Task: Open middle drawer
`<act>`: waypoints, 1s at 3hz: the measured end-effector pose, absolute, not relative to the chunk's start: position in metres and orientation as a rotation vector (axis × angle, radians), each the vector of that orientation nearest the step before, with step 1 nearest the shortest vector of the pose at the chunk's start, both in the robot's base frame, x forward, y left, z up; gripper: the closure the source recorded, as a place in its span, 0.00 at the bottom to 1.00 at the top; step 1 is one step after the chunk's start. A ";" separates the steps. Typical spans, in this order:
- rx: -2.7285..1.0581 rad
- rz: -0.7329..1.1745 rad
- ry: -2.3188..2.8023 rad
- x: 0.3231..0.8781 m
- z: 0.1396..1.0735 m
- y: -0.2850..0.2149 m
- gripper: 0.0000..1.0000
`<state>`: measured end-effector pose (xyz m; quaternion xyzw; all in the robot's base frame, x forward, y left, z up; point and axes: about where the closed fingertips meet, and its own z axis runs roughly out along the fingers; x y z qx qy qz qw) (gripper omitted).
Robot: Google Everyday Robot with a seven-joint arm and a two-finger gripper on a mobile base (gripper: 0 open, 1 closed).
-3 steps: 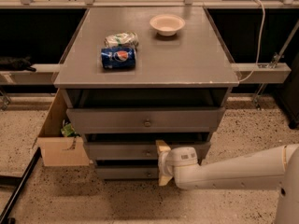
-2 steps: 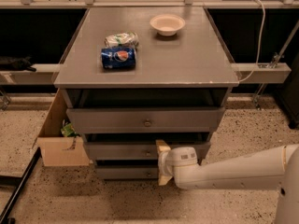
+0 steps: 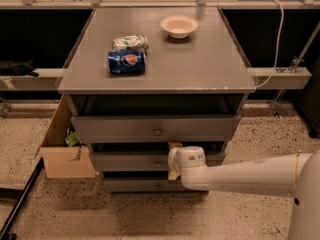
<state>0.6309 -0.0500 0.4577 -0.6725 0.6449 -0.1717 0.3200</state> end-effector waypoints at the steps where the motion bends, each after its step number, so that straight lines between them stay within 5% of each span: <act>1: -1.767 -0.451 1.695 0.629 0.456 -0.050 0.00; 3: -1.800 -0.412 1.761 0.629 0.420 -0.050 0.00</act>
Offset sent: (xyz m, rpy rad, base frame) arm 0.0061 -0.0014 -0.1224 -0.1124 0.1702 -0.0350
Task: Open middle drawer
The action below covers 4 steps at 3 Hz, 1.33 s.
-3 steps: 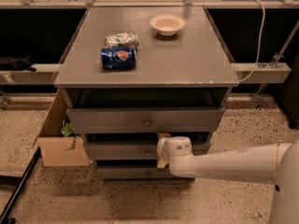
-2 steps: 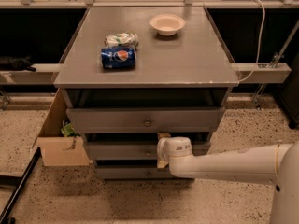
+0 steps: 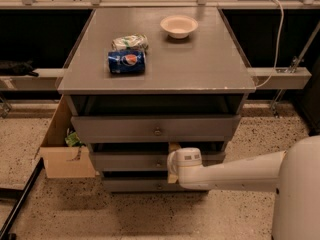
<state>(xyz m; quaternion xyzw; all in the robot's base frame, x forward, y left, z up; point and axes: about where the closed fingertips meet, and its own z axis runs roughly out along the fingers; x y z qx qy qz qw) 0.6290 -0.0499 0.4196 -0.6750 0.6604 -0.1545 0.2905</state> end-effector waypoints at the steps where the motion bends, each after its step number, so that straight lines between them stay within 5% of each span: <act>1: -1.800 -0.412 1.761 0.629 0.420 -0.050 0.00; 4: -1.800 -0.412 1.761 0.629 0.420 -0.050 0.67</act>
Offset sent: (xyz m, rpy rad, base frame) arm 0.0000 0.0000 0.0000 0.0000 0.0000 0.0000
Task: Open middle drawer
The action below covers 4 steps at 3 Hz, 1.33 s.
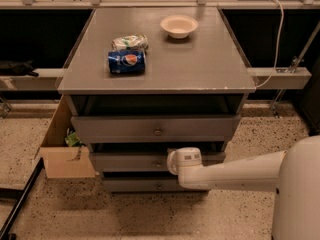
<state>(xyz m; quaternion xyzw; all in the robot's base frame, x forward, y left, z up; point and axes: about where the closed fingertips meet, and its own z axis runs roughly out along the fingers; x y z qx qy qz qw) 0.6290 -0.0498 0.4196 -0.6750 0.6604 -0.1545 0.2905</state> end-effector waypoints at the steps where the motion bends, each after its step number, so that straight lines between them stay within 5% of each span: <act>1: -1.800 -0.412 1.761 0.629 0.420 -0.050 0.90; 2: -1.800 -0.412 1.762 0.629 0.420 -0.050 1.00; 3: -1.800 -0.412 1.762 0.629 0.419 -0.050 0.76; 4: -1.800 -0.412 1.762 0.629 0.419 -0.050 0.89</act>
Offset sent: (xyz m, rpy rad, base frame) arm 0.0000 0.0000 0.0000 0.0000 0.0000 0.0000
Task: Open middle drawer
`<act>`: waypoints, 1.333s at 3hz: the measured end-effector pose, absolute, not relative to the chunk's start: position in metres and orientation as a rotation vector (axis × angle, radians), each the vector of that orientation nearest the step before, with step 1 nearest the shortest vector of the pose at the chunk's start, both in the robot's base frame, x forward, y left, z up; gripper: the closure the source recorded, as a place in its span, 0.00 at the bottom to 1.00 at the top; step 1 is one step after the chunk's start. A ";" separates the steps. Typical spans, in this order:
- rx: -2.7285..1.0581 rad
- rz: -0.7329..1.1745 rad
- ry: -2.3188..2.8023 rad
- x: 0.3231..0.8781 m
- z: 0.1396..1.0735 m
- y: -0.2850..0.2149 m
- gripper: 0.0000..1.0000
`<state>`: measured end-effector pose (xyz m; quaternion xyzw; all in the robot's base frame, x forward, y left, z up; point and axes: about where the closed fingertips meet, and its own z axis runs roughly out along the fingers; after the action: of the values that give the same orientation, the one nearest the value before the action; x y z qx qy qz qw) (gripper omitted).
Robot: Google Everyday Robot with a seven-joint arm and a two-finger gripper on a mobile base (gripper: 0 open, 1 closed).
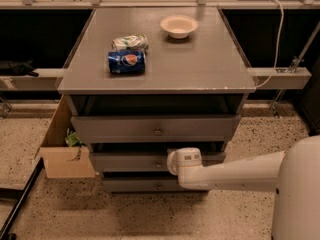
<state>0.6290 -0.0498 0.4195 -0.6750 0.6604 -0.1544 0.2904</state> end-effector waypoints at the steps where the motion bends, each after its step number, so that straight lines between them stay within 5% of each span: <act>1: -1.800 -0.412 1.762 0.629 0.419 -0.050 1.00; 4: -1.789 -0.408 1.779 0.631 0.419 -0.053 1.00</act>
Offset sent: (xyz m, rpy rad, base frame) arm 0.0000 0.0000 0.0000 0.0000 0.0000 0.0000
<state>0.6313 -0.0535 0.4194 -0.6702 0.6665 -0.1527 0.2886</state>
